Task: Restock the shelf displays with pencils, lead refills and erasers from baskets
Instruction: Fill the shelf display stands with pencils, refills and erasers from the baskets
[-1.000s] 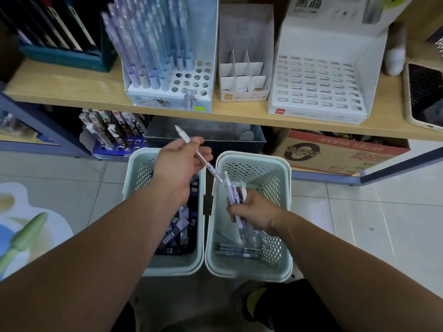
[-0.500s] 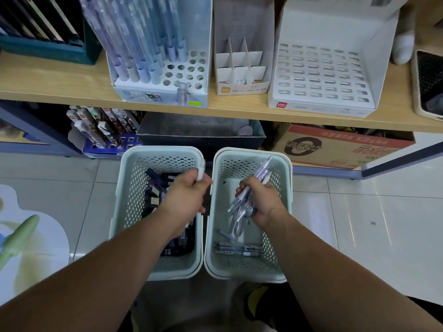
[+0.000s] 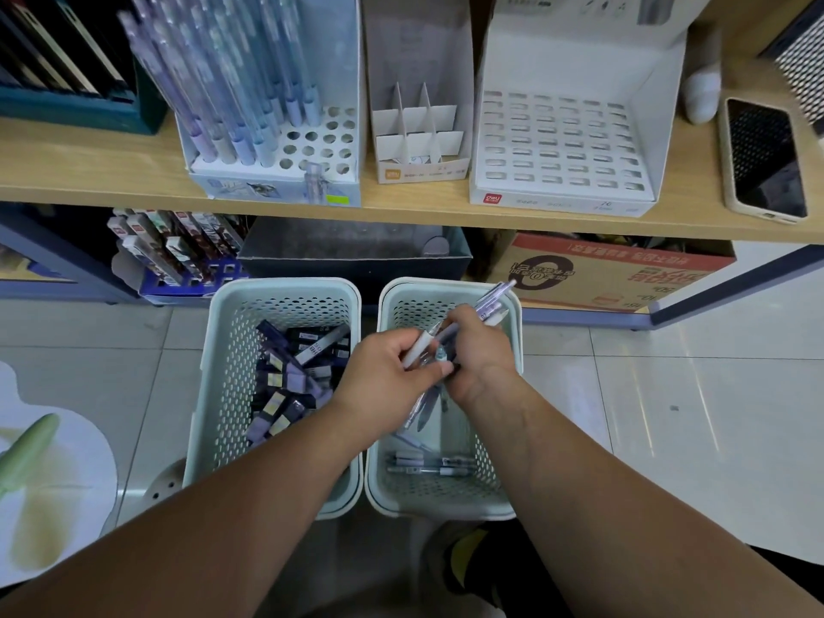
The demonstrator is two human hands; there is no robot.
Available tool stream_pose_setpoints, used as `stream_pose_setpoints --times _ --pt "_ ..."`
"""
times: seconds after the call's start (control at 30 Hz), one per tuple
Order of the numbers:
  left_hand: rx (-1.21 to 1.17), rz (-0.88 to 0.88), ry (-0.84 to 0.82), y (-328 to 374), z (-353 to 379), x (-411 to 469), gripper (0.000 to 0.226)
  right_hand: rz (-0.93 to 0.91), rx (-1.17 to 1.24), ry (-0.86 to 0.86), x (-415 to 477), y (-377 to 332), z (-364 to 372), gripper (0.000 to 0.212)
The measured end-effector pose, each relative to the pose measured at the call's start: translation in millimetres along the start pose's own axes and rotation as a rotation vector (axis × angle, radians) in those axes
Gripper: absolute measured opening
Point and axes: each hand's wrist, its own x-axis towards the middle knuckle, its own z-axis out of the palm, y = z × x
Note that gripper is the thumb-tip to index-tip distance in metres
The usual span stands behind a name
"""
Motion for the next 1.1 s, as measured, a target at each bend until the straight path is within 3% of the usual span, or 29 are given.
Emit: stream_pose_setpoints --times 0.23,0.43,0.57,0.7,0.97,1.1 --pt "-0.2 -0.101 0.037 4 -25 3 0.012 0.056 0.066 0.028 18 -6 -27 0.014" --pt "0.028 -0.158 0.167 -10 -51 15 0.011 0.012 0.135 -0.133 13 -18 -26 0.01" --pt "-0.058 -0.261 0.047 -16 -47 13 0.003 0.001 0.265 -0.309 -3 -41 -11 0.015" --pt "-0.069 -0.283 -0.165 -6 -44 6 0.023 0.088 0.396 -0.393 -10 -54 -5 0.015" --pt "-0.094 -0.378 -0.264 -10 -43 -2 0.027 0.168 0.447 -0.333 -8 -33 -14 0.028" --pt "-0.024 -0.438 -0.311 -13 -49 -8 0.022 0.237 0.43 -0.248 -1 -18 -19 0.02"
